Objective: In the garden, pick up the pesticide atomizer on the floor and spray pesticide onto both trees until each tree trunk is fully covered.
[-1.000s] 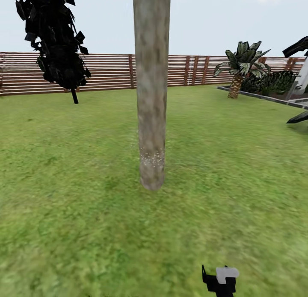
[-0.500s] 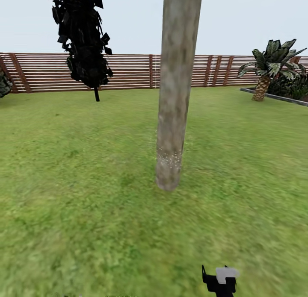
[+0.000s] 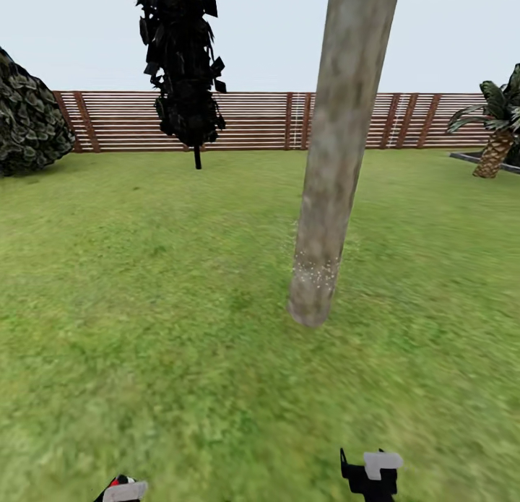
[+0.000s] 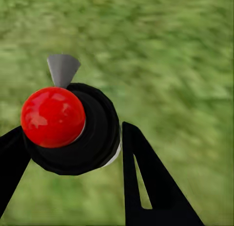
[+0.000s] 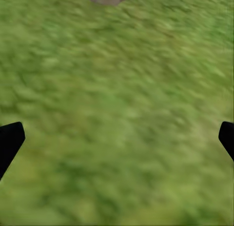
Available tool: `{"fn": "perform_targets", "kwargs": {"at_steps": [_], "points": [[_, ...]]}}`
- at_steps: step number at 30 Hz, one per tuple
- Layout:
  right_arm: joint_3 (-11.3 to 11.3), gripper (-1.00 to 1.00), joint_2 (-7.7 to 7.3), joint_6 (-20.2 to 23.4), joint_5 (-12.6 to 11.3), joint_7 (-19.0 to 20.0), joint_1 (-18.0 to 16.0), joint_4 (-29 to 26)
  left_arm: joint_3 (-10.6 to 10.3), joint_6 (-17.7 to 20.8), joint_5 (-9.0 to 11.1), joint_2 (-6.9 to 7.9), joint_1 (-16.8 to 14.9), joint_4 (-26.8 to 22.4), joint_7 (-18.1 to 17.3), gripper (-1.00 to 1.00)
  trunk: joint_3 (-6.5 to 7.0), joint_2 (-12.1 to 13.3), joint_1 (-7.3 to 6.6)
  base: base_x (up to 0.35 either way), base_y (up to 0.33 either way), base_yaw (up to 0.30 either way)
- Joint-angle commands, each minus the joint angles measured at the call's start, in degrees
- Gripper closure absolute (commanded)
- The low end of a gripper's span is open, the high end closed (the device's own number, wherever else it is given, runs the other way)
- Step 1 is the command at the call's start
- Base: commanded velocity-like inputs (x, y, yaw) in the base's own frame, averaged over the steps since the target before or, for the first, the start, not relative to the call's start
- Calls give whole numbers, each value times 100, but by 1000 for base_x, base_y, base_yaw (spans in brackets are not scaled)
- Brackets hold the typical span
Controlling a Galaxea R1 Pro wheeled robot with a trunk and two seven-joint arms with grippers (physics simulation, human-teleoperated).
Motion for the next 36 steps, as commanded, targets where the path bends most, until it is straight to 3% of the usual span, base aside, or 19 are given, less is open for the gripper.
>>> {"fn": "perform_targets", "kwargs": {"at_steps": [1, 2, 3, 8, 15, 36], "points": [[51, -100, -6, -9, -30, -26, -1, -4, -25, -19, -3, 13, -30, -179, 55, 100, -5, -2, -1, 0, 0, 279], [51, -100, -10, -9, -30, -26, -1, -5, -18, 1, -11, 25, -33, -524, 58, 100, -5, -2, -1, 0, 0, 279], [51, -100, -12, -9, -30, -26, -1, -5, -13, -3, -13, 32, -16, -537, 55, 100, -5, -2, -1, 0, 0, 279], [66, -100, -11, -12, -23, -26, -1, -5, -23, -22, 49, 116, 6, -317, 52, 100, -5, -2, -1, 0, 0, 279], [68, -100, -10, -12, -21, -26, -1, -5, -9, -24, 62, 62, 6, -264, 123, 100, -5, -2, -1, -11, -7, 279], [68, -100, -10, -12, -10, -26, -1, -5, 18, -36, 78, 78, 9, -265, 139, 100, -5, -2, -1, -184, -172, 279]]}}
